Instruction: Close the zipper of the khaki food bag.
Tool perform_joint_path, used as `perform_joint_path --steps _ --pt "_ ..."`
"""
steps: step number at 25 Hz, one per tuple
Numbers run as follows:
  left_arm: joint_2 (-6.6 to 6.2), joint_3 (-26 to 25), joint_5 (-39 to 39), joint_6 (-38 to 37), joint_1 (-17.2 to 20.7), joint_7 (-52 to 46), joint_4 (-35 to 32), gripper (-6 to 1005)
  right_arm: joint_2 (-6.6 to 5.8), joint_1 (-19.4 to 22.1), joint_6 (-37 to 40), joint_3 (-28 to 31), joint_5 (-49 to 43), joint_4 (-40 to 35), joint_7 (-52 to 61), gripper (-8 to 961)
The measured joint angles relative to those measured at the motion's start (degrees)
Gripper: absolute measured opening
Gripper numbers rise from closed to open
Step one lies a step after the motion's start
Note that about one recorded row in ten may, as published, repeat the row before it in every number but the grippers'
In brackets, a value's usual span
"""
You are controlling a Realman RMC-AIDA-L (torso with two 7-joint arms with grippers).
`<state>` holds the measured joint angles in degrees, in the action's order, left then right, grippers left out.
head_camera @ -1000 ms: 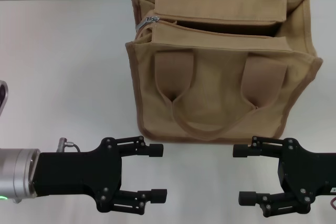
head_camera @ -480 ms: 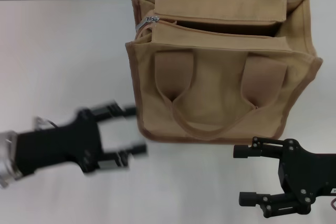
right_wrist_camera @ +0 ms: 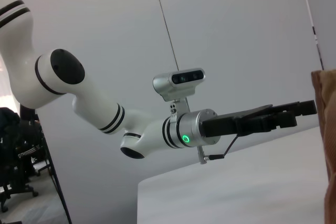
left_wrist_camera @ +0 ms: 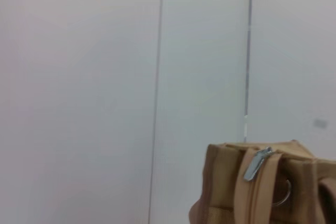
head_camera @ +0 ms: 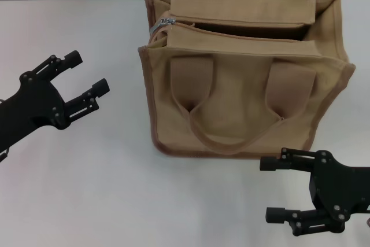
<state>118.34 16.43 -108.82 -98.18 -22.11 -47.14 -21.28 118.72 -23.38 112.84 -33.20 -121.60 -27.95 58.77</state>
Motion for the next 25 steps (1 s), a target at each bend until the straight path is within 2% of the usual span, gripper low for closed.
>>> perform_joint_path --steps 11,12,14,19,20,25 --pt "-0.04 0.28 -0.15 4.07 -3.37 -0.07 0.14 755 -0.16 0.10 -0.07 0.49 0.06 0.00 0.14 825" --pt "-0.04 0.59 -0.46 5.07 -5.06 -0.15 0.57 754 -0.18 0.11 -0.06 0.67 0.06 0.00 0.14 825" --pt "-0.01 0.92 -0.51 5.79 -6.14 -0.15 0.83 751 -0.23 0.40 0.04 1.22 0.06 -0.08 0.15 825" --pt "0.17 3.69 -0.55 9.16 -9.49 -0.26 1.34 744 -0.24 1.04 0.13 2.41 0.06 -0.24 0.07 824" --pt "0.21 5.48 -0.56 10.64 -10.97 -0.28 1.91 742 -0.26 1.25 0.14 2.76 0.06 -0.28 -0.09 824" --pt "0.29 7.88 -0.55 12.71 -13.55 -0.28 2.57 735 -0.32 1.38 0.18 3.51 0.06 -0.34 -0.17 824"
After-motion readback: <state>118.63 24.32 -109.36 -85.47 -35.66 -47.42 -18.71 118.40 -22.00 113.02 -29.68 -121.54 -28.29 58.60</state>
